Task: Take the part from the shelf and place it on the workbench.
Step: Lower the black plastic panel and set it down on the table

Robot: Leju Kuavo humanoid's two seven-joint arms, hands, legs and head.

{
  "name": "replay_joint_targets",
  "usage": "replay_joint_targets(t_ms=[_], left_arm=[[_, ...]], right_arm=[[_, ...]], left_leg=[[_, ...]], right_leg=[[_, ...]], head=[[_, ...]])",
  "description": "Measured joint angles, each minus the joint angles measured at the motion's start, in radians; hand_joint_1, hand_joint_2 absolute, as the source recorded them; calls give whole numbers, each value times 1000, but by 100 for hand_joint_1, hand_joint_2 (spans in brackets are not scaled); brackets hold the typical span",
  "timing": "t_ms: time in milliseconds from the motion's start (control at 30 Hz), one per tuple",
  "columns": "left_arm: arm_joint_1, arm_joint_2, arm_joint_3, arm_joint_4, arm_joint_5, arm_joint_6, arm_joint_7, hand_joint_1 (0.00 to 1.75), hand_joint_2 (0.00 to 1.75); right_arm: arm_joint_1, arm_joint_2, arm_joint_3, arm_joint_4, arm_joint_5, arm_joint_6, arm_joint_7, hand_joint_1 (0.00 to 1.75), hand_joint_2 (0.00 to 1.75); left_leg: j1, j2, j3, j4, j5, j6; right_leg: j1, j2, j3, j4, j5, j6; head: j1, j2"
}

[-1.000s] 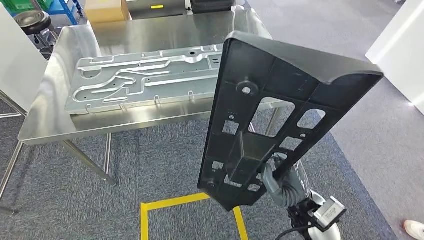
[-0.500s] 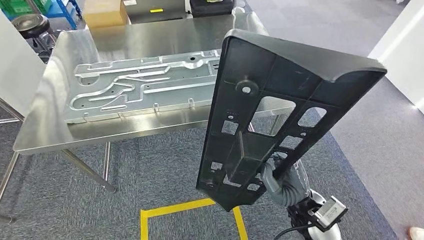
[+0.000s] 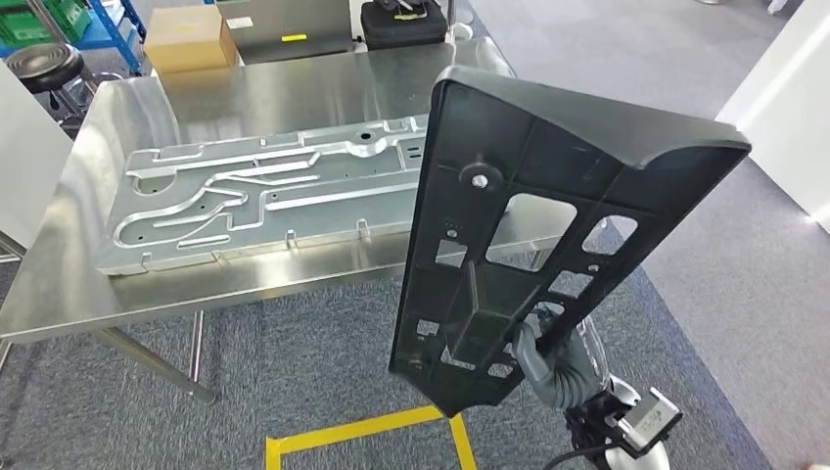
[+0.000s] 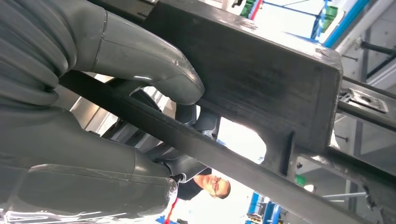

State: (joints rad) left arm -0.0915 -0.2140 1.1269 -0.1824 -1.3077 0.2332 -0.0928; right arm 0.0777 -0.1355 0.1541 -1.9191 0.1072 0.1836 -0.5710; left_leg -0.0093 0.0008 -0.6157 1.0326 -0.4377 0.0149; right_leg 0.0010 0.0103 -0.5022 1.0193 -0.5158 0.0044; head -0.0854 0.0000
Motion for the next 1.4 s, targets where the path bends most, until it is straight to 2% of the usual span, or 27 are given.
replay_joint_targets(t_ms=[100, 133, 233, 267, 300, 333, 400, 433, 467, 567, 633, 733, 767, 800, 833, 867, 900, 967, 1000, 1067, 1133, 1167, 1233, 1267, 1300, 1333, 1400], left_arm=[[-2, -2, 0, 0, -1, 0, 2, 0, 175], [-2, -2, 0, 0, -1, -1, 2, 0, 175], [-1, -3, 0, 0, -2, -4, 1, 0, 175], [0, -3, 0, 0, -2, -4, 1, 0, 175], [1, -4, 0, 0, -2, -5, 1, 0, 175], [1, -4, 0, 0, -3, -5, 1, 0, 175], [-1, -5, -1, 0, -8, -6, 0, 0, 175], [-3, -6, -2, 0, -11, -6, -1, 0, 175], [-5, -6, -3, 0, -15, -8, -3, 0, 175], [-11, -6, -10, 0, -29, -14, -11, 0, 175], [-18, -6, -16, 0, -38, -16, -14, 0, 175], [-22, -6, -25, 0, -48, -20, -14, 0, 175], [-22, -6, -28, 0, -51, -23, -13, 0, 175], [-24, -6, -29, 0, -53, -25, -12, 0, 175], [-26, -6, -31, 0, -54, -28, -10, 0, 175], [-29, -6, -32, 0, -56, -29, -8, 0, 175], [-29, -6, -33, 0, -56, -30, -6, 0, 175], [-31, -6, -35, 0, -56, -31, -3, 0, 175], [-31, -6, -35, 0, -55, -31, -2, 0, 175], [-32, -6, -36, 0, -53, -31, 0, 0, 175], [-32, -6, -36, 0, -51, -31, 0, 0, 175], [-33, -6, -36, 0, -51, -31, 0, 0, 175], [-33, -6, -36, 0, -50, -31, -1, 0, 175], [-32, -6, -36, 0, -50, -31, 0, 0, 175], [-29, -6, -36, 0, -50, -31, 0, 0, 175], [-27, -6, -35, 0, -50, -32, 0, 0, 175], [-24, -6, -35, 0, -51, -32, -2, 0, 175]], right_arm=[[3, -1, -1, -8, 0, 0, 0, 175, 175], [3, -1, -1, -12, 0, 0, 0, 175, 175], [5, -1, -2, -19, 2, 1, 0, 175, 175], [5, -2, -3, -19, 6, 4, 1, 175, 175], [1, -3, -2, -19, 15, 10, 2, 175, 175], [-9, -5, -2, -18, 29, 17, 5, 175, 175], [-61, -17, 1, -7, 69, 31, 27, 175, 175], [-107, -27, 3, 7, 94, 34, 46, 175, 175], [-162, -39, 5, 26, 124, 32, 70, 175, 175], [-397, -87, 27, 144, 306, -21, 151, 175, 175], [-594, -120, 63, 269, 489, -101, 191, 175, 175], [-851, -143, 135, 466, 721, -182, 245, 175, 175], [-924, -144, 168, 535, 793, -190, 268, 175, 175], [-997, -140, 209, 612, 870, -195, 292, 175, 175], [-1066, -132, 253, 698, 945, -199, 311, 175, 175], [-1128, -118, 298, 787, 1008, -204, 327, 175, 175], [-1183, -101, 338, 875, 1054, -213, 337, 175, 175], [-1266, -64, 404, 1034, 1102, -234, 349, 175, 175], [-1295, -47, 430, 1102, 1111, -244, 349, 175, 175], [-1328, -16, 469, 1210, 1123, -255, 348, 175, 175], [-1339, 1, 497, 1287, 1127, -265, 342, 175, 175], [-1341, 8, 508, 1320, 1125, -271, 339, 175, 175], [-1340, 18, 527, 1379, 1117, -285, 333, 175, 175], [-1335, 20, 533, 1402, 1112, -290, 330, 175, 175], [-1327, 21, 537, 1421, 1108, -292, 328, 175, 175], [-1321, 22, 541, 1436, 1104, -293, 327, 175, 175], [-1315, 23, 546, 1460, 1097, -295, 327, 175, 175]], left_leg=[[5, -3, 26, -16, 2, 15], [7, -3, 36, -20, -1, 19], [9, -3, 52, -22, -18, 24], [9, -3, 59, -22, -25, 23], [9, -4, 69, -22, -32, 22], [9, -5, 81, -22, -41, 20], [8, -3, 101, -21, -58, 12], [7, 0, 104, -21, -65, 7], [6, 3, 104, -22, -71, 2], [2, 9, 106, -10, -76, -13], [4, 5, 73, 57, -85, -22], [10, 3, -57, 245, -143, -31], [11, 3, -90, 280, -158, -32], [11, 3, -109, 282, -157, -32], [11, 3, -110, 248, -135, -30], [10, 3, -99, 189, -92, -26], [9, 3, -86, 117, -30, -20], [3, 5, -67, 12, 57, -8], [0, 5, -64, -10, 76, -3], [1, 2, -52, -19, 74, 6], [8, 0, -32, -33, 68, 14], [12, -1, -20, -39, 63, 18], [11, -5, -4, -41, 48, 22], [12, -7, 6, -40, 40, 22], [12, -10, 16, -39, 31, 21], [12, -12, 26, -37, 21, 20], [12, -14, 47, -32, -1, 15]], right_leg=[[-2, -2, -12, 43, -5, 14], [-4, -3, -34, 83, -17, 18], [-11, -5, -148, 244, -83, 31], [-13, -5, -176, 268, -89, 34], [-15, -5, -188, 260, -74, 36], [-16, -5, -183, 216, -37, 36], [-15, -6, -151, 89, 56, 32], [-12, -7, -141, 43, 81, 26], [-9, -6, -137, 19, 96, 18], [-10, -1, -134, 7, 98, -4], [-14, 1, -122, 3, 95, -15], [-12, -3, -107, 2, 80, -24], [-11, -4, -100, 2, 73, -25], [-10, -4, -91, 2, 66, -25], [-9, -4, -80, 2, 58, -25], [-8, -4, -68, 2, 50, -24], [-7, -4, -57, 1, 41, -23], [-4, -4, -45, 0, 26, -15], [-5, -4, -43, -2, 21, -9], [-5, -9, -35, -6, 10, 3], [-2, -12, -44, 27, -8, 14], [-3, -12, -70, 76, -26, 18], [-8, -11, -157, 207, -61, 27], [-11, -11, -198, 256, -63, 31], [-13, -11, -226, 273, -45, 33], [-15, -12, -236, 251, -7, 34], [-16, -13, -209, 119, 102, 30]], head=[[0, 0], [0, 0], [0, 0], [0, 0], [0, 0], [0, 0], [0, 0], [0, 0], [1, 0], [1, 0], [1, 0], [1, 0], [1, 0], [1, 0], [1, 0], [1, 0], [1, 0], [1, 0], [1, 0], [1, 0], [1, 0], [1, 0], [1, 0], [1, 0], [1, 0], [1, 0], [1, 0]])
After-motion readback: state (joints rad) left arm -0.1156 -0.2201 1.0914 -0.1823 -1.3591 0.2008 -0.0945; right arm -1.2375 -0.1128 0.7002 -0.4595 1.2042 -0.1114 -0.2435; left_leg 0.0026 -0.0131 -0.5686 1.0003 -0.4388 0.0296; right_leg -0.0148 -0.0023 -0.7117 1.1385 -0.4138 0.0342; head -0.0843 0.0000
